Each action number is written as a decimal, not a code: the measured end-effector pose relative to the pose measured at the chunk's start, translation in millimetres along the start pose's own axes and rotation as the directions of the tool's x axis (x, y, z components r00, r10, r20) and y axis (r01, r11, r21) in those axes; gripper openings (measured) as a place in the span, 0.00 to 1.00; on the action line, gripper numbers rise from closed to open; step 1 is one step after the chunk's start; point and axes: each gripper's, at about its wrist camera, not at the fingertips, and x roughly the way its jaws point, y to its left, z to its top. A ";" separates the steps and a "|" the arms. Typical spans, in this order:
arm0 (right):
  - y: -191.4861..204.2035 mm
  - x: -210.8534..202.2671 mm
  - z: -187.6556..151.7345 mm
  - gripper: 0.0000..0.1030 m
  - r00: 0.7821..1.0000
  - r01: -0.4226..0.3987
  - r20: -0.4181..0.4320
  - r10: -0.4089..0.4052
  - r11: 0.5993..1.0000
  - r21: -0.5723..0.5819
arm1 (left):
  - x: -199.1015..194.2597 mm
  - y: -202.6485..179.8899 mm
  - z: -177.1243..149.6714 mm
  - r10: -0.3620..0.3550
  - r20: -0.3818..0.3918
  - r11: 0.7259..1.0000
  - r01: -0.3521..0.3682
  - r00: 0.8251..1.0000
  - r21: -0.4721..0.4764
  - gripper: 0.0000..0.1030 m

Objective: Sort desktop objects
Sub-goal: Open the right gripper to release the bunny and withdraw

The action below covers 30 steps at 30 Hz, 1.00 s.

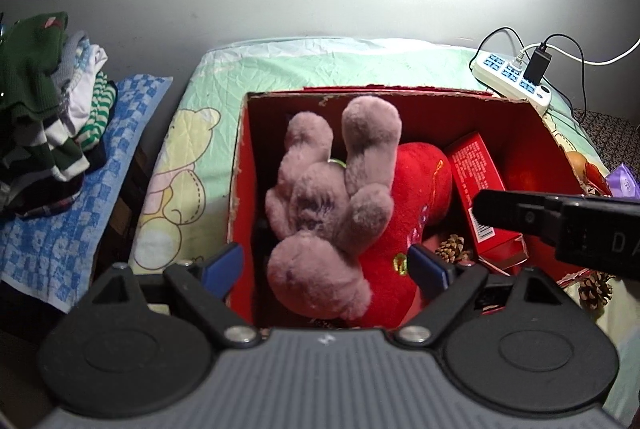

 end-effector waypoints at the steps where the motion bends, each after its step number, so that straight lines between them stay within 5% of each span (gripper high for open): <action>1: -2.0 -3.8 -2.4 0.32 1.000 0.019 0.009 -0.019 1.000 0.006 | -2.5 -1.4 -0.7 0.009 0.003 1.000 -0.009 1.000 -0.001 0.87; 8: -11.6 -30.1 -15.7 0.38 0.984 0.168 0.047 -0.171 0.983 0.069 | -18.2 -10.5 -1.2 0.078 0.087 0.997 -0.078 0.993 -0.001 0.99; 15: -11.2 -43.5 -22.5 0.46 0.961 0.261 0.070 -0.267 0.962 0.086 | -20.7 -18.9 3.2 0.114 0.121 0.993 -0.113 0.986 -0.012 0.99; 23: -14.9 -48.8 -16.6 0.51 0.962 0.258 0.082 -0.261 0.965 0.048 | -31.0 -24.2 8.5 0.216 0.116 0.975 -0.208 0.969 -0.076 0.99; 30: -20.4 -46.2 -7.3 0.60 0.965 0.248 0.090 -0.245 0.968 -0.027 | -31.1 -34.8 6.6 0.237 0.104 0.970 -0.229 0.966 -0.083 0.99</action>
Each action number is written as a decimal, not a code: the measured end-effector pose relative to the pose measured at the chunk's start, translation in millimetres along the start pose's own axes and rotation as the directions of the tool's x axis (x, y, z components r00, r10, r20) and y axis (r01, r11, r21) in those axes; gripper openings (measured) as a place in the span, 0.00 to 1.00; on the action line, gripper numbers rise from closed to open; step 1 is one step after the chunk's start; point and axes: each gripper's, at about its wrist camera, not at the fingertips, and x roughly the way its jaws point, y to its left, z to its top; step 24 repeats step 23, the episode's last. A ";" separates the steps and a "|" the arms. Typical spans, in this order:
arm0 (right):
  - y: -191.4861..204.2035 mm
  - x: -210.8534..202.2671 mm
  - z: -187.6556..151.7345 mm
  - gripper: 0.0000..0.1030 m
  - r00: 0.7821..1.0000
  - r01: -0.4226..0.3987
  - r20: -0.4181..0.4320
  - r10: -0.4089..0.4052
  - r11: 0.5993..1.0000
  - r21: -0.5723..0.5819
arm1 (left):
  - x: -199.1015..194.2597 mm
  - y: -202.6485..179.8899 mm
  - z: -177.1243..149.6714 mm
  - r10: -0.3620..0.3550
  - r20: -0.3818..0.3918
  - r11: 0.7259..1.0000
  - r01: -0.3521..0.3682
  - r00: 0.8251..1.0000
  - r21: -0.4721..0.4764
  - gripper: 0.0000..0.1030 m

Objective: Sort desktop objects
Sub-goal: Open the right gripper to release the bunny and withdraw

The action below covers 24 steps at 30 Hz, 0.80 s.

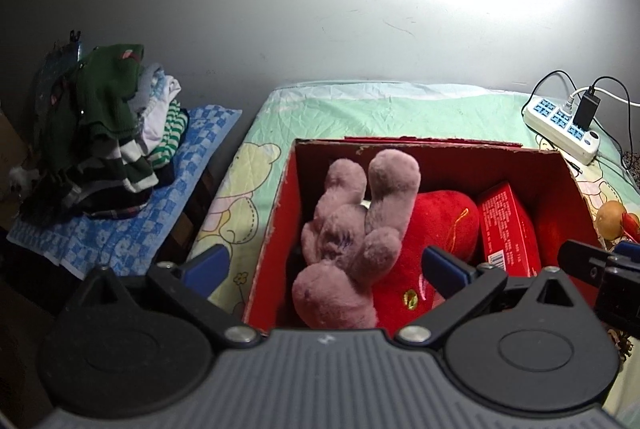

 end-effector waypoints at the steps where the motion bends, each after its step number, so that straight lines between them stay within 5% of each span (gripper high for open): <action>1: -0.6 2.2 -0.2 0.60 1.000 -0.006 -0.005 0.006 1.000 -0.009 | 0.0 -1.3 -0.9 0.006 0.001 1.000 -0.006 1.000 0.000 0.99; 10: -8.9 8.5 -9.5 0.60 0.997 -0.049 -0.060 0.047 0.998 -0.035 | -3.9 -6.4 -8.1 0.004 0.003 0.999 -0.004 1.000 -0.048 0.99; 24: -11.7 -26.4 -2.0 0.60 0.999 -0.049 0.001 0.050 0.996 -0.076 | -23.6 -15.7 -3.9 0.000 0.034 0.999 0.002 0.999 -0.051 0.99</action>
